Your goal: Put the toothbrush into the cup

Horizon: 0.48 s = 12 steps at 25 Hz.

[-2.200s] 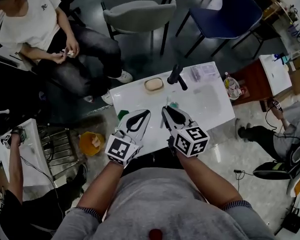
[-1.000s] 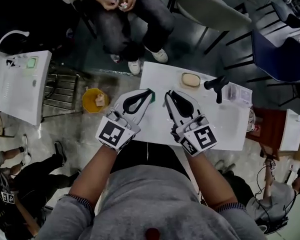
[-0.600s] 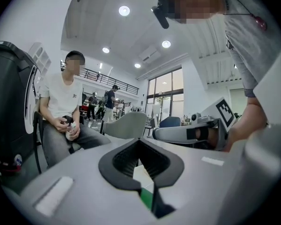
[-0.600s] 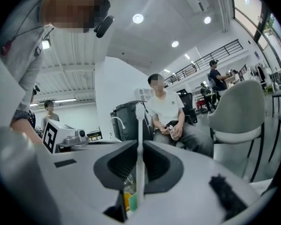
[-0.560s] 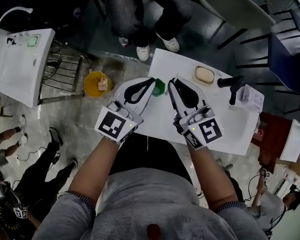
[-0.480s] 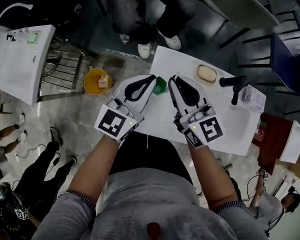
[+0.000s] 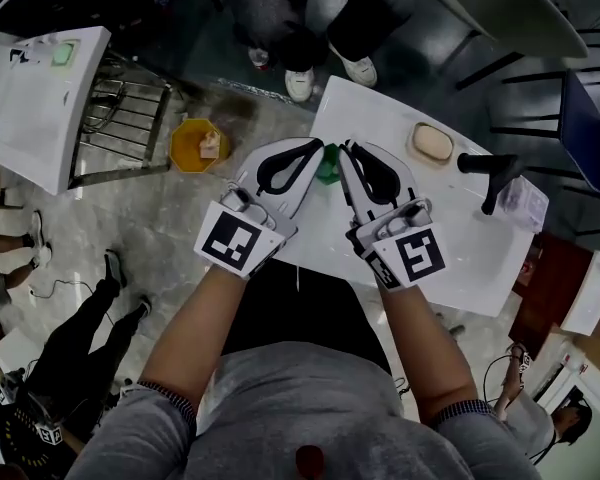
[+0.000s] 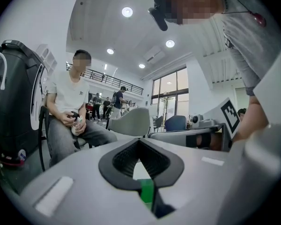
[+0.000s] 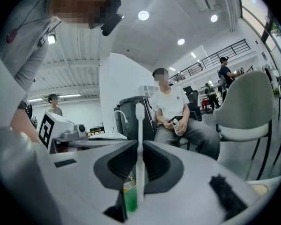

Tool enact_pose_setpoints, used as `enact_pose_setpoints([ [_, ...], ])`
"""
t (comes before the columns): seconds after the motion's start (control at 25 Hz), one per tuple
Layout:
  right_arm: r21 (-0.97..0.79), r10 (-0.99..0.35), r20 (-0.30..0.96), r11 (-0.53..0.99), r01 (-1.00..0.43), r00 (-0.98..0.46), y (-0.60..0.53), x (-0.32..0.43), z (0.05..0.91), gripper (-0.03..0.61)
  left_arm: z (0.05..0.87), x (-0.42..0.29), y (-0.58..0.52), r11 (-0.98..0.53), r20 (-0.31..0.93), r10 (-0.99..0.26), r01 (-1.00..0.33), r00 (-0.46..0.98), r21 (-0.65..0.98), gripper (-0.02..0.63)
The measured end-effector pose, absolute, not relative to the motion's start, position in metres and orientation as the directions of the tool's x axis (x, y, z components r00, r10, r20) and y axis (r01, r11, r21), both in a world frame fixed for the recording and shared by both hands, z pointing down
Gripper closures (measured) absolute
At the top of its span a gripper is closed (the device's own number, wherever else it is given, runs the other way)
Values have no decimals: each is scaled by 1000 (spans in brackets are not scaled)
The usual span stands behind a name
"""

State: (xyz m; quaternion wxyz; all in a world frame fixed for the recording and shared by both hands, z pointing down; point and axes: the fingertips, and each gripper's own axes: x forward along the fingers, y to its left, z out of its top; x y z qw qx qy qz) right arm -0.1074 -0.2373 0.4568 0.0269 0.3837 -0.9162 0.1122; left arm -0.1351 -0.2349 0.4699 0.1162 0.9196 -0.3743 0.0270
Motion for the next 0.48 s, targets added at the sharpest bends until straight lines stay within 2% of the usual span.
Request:
enact_pose_setpoints([
  [0.48,-201,-688,168,677,-708,-706,-232,-106,498,534,506,-133,-232,-684,166,-682,-701,712,201,606],
])
